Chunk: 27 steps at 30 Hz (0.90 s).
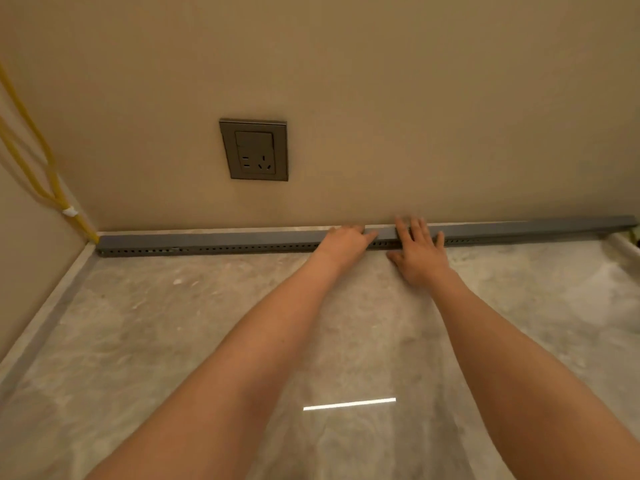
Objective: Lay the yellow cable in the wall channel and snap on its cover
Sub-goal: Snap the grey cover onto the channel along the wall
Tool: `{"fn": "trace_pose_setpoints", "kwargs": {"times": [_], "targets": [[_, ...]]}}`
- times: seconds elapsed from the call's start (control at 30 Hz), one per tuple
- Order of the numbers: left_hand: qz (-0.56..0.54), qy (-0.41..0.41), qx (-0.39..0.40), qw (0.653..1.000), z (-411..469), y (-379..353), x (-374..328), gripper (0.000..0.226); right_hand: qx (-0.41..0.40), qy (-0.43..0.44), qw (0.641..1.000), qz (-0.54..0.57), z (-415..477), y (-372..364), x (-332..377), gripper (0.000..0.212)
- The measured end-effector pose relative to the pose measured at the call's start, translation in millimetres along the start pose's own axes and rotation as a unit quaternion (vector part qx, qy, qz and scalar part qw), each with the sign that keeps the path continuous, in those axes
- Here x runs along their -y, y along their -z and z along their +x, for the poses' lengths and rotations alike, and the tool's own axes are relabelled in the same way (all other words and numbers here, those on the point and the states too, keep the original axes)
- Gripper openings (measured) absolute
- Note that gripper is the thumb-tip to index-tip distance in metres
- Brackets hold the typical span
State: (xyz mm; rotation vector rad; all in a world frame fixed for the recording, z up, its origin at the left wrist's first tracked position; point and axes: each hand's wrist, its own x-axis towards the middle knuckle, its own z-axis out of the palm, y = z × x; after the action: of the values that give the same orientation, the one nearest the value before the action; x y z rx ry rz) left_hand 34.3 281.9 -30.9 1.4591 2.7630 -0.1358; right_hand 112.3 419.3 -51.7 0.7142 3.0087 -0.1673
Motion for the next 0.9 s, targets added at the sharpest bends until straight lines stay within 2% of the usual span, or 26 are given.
{"fn": "trace_pose_setpoints", "kwargs": {"times": [0.13, 0.37, 0.47, 0.63, 0.9], "targets": [[0.004, 0.027, 0.020, 0.999, 22.6, -7.0, -29.6, 0.047, 0.047, 0.026, 0.999, 0.001, 2.7, -1.3, -13.2, 0.066], [0.024, 0.033, -0.013, 0.999, 29.7, -10.3, -30.7, 0.051, 0.039, 0.079, 0.996, 0.004, 11.2, -3.3, -29.7, 0.061], [0.020, 0.032, -0.030, 0.999, 28.4, -8.1, -28.0, 0.053, 0.005, 0.112, 0.994, -0.007, 15.2, 6.7, -41.8, 0.054], [0.012, 0.033, -0.044, 0.998, 27.5, -3.9, -26.8, 0.059, -0.063, 0.078, 0.995, -0.013, 19.1, 17.2, -52.5, 0.041], [-0.042, 0.023, -0.051, 0.998, 34.4, -7.1, -18.5, 0.060, -0.088, 0.142, 0.985, -0.052, 27.6, 8.7, -64.3, 0.043]]}}
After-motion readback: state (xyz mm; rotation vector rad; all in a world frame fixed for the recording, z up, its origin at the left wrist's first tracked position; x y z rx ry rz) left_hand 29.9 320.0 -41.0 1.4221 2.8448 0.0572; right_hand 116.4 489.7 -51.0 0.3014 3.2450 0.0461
